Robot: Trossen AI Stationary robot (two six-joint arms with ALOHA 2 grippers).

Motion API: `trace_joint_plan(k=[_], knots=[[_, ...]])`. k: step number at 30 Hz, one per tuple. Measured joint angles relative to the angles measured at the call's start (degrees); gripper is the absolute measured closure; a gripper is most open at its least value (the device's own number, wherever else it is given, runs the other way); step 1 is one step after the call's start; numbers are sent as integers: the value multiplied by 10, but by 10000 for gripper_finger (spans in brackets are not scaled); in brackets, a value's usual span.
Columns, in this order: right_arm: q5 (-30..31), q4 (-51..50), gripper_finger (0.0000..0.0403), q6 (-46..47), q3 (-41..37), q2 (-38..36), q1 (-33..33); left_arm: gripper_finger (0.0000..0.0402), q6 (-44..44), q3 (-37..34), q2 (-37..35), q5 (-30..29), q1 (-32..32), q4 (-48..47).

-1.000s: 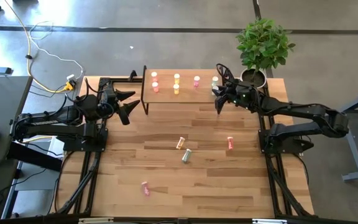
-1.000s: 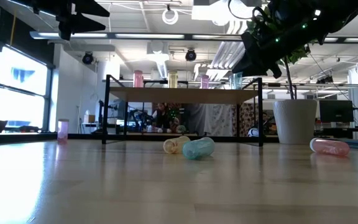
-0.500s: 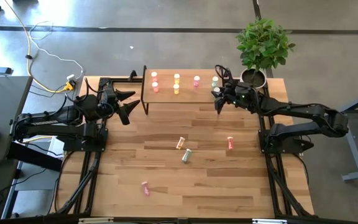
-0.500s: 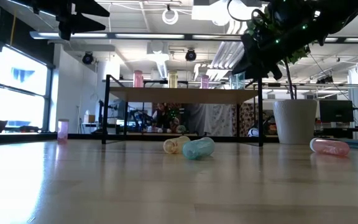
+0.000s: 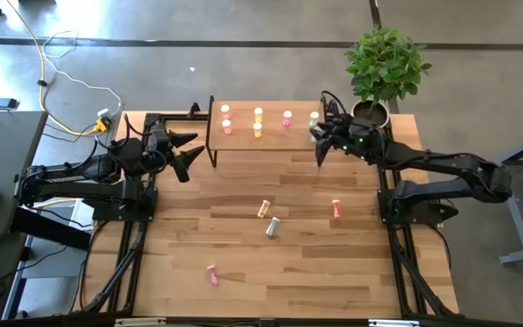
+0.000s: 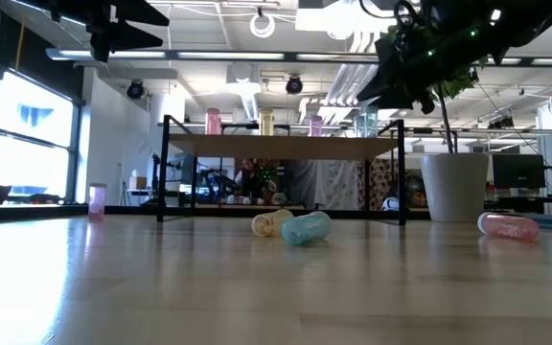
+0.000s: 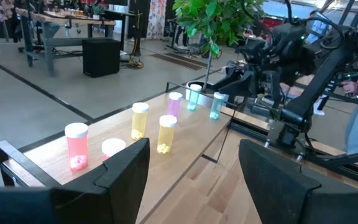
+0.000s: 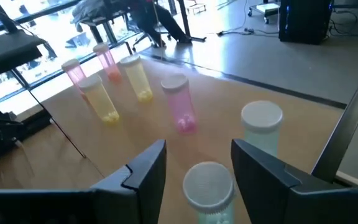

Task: Pick and place medicine bottles onto shelf by color
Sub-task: Put the top purple pill bottle on the shelf aligned with the purple pill bottle

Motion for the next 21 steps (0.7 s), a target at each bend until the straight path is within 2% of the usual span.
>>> trace_joint_plan(k=[9, 16, 21], knots=[[0, 4, 230, -5, 17, -35, 1, 163, 14, 0, 0, 0, 0, 0], [-2, -185, 230, 0, 137, -34, 41, 163, 37, 0, 0, 11, 0, -2], [-2, -292, 231, 49, 202, -34, 89, 163, 29, 0, 0, 30, 0, -42]])
